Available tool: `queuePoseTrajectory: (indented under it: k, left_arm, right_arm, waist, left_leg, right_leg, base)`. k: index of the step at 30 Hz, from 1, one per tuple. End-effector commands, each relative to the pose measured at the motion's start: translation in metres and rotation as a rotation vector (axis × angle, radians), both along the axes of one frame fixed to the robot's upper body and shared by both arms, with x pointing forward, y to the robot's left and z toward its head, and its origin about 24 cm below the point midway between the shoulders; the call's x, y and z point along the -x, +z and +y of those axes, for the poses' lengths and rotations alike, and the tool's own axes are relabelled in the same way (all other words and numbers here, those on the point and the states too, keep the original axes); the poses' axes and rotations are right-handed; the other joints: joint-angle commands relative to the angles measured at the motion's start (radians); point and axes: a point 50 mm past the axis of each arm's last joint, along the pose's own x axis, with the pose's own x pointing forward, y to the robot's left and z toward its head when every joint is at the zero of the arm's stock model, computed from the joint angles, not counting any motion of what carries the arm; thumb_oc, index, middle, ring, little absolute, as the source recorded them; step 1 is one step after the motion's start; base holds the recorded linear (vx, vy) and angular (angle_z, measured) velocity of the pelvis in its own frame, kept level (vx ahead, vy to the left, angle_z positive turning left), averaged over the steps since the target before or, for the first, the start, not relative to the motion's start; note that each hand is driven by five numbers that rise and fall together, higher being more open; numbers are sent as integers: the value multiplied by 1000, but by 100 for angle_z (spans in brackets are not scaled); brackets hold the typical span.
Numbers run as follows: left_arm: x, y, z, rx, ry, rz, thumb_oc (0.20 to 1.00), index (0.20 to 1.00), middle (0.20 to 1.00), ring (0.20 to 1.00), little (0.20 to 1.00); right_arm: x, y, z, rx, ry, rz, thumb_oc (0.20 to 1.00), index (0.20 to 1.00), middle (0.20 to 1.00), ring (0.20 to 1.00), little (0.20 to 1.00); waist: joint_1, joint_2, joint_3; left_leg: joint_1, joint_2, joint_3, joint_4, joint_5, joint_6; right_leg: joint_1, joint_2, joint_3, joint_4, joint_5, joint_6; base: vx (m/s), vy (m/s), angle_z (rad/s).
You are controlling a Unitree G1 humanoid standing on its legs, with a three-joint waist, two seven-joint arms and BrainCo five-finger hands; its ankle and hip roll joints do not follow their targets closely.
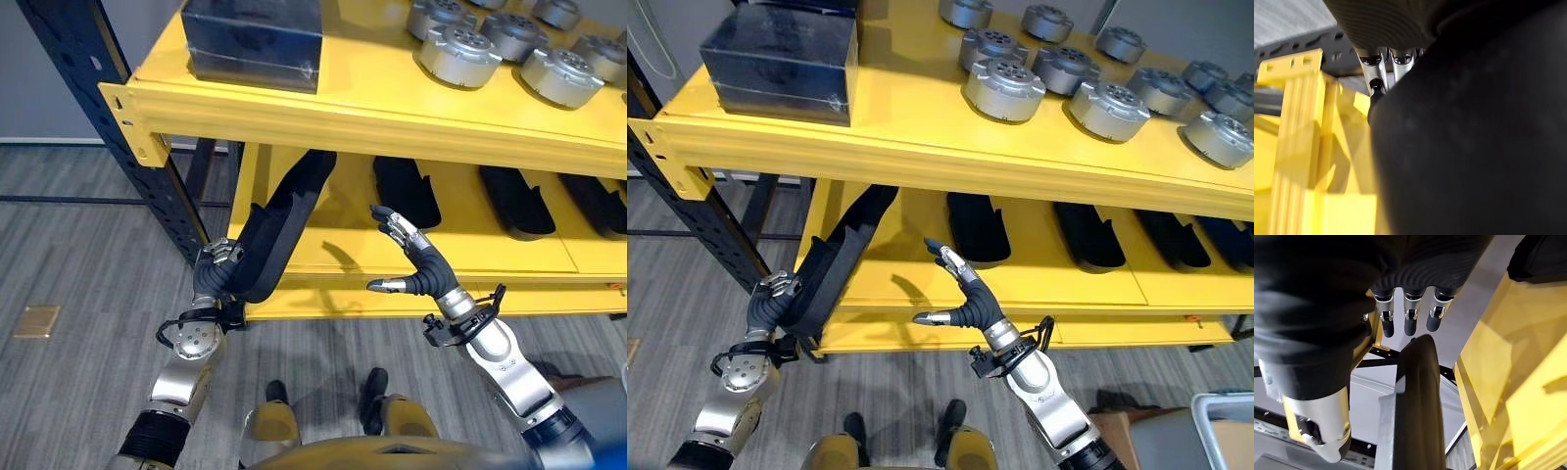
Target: Move parts from the plastic box to the shelf.
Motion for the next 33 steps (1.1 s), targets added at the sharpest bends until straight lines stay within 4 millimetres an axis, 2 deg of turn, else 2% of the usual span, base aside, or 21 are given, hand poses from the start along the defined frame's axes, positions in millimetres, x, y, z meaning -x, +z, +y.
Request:
queuePoseTrajectory:
  k: [1, 6, 14, 19, 29, 33]
  left_arm:
    - [-4, 32, -3, 21, -23, -199, 200, 200, 200, 200, 200]
    - [4, 28, 1, 47, -6, -188, 200, 200, 200, 200, 200]
    - [7, 19, -7, 97, -17, -148, 200, 200, 200, 200, 200]
    - [6, 16, -7, 103, 35, -146, 200, 200, 200, 200, 200]
    - [-2, 14, 10, 143, 341, -153, 200, 200, 200, 200, 200]
    - [-6, 7, 16, 153, 458, -104, 200, 200, 200, 200, 200]
  right_arm:
    - [-8, 30, -5, -2, 13, -176, 1000, 1000, 1000, 1000, 1000]
    - [-3, 32, -10, 53, 27, -201, 1000, 1000, 1000, 1000, 1000]
    - [-4, 35, -9, 116, 8, -233, 1000, 1000, 1000, 1000, 1000]
    - [-7, 40, -13, 60, -50, -258, 1000, 1000, 1000, 1000, 1000]
    - [-3, 65, -29, -70, -150, -365, 1000, 1000, 1000, 1000, 1000]
    - [-5, 75, -37, -122, -205, -388, 1000, 1000, 1000, 1000, 1000]
  waist:
    - [35, 19, -35]
    - [37, 34, -55]
    - [35, 50, -66]
    - [25, 55, -66]
    - [-21, 61, -42]
    - [-38, 58, -29]
  left_leg:
    - [45, 55, 13, 47, -74, -41]
    - [62, 78, 34, 20, -47, -65]
    - [77, 97, 37, 6, -27, -85]
    - [72, 113, 39, 21, -20, -98]
    - [30, 138, 57, 96, -31, -111]
    - [7, 144, 63, 137, -42, -112]
  right_leg:
    - [74, -33, -73, -9, -1, 33]
    - [132, -12, -99, -30, -50, 2]
    - [171, 9, -110, -32, -93, -32]
    - [176, 23, -107, -32, -103, -46]
    - [134, 32, -81, 6, -118, -59]
    - [107, 35, -68, 35, -126, -63]
  base:
    - [79, -78, 1]
    - [83, -95, -11]
    - [80, -74, 0]
    - [69, -56, -1]
    - [26, -9, -4]
    - [36, -18, -20]
